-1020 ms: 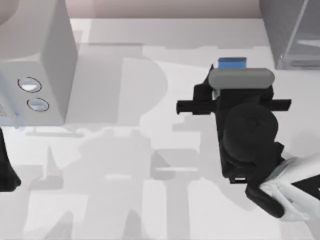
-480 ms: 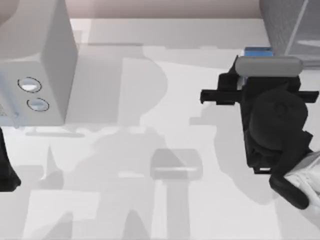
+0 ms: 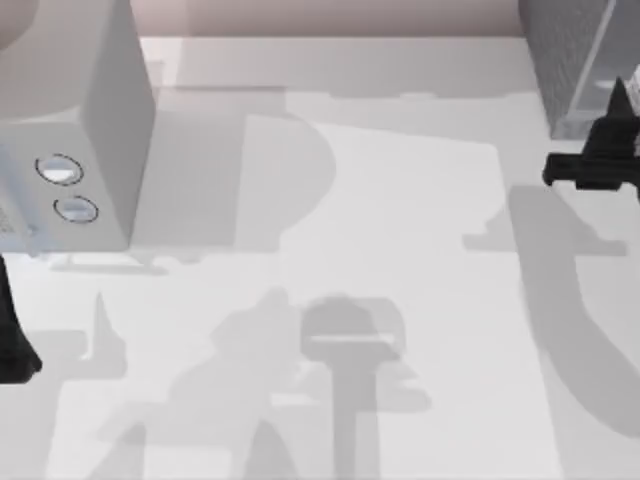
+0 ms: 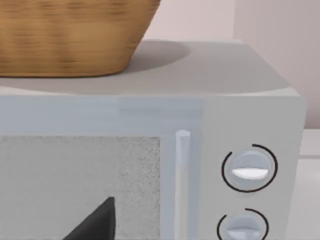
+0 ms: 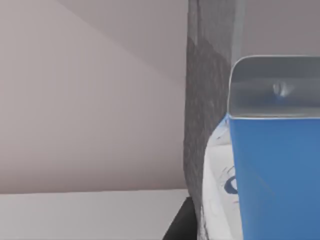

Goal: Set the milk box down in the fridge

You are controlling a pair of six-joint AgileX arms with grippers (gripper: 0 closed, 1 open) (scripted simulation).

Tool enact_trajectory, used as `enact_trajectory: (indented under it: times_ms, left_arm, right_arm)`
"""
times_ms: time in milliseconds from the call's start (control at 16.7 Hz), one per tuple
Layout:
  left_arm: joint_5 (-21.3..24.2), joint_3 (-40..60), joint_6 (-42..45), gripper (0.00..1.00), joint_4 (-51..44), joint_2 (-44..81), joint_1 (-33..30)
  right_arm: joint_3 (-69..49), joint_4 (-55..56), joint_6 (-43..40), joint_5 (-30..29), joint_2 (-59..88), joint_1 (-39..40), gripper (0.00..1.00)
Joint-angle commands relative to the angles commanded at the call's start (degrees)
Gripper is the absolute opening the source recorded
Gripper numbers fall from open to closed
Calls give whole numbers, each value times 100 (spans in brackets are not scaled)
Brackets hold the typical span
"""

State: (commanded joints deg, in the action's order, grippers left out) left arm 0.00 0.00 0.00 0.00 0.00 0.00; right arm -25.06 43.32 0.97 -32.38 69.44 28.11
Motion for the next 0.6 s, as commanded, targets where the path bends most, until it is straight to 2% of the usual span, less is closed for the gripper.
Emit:
enact_trajectory:
  times_ms: [360, 600]
  left_arm:
    - [0, 0, 0, 100, 0, 0, 0]
    - [0, 0, 0, 100, 0, 0, 0]
  right_arm:
    - [733, -1267, -51, 1183, -1879, -552, 0]
    - [1173, -1978, -76, 1739, -3195, -1056, 0]
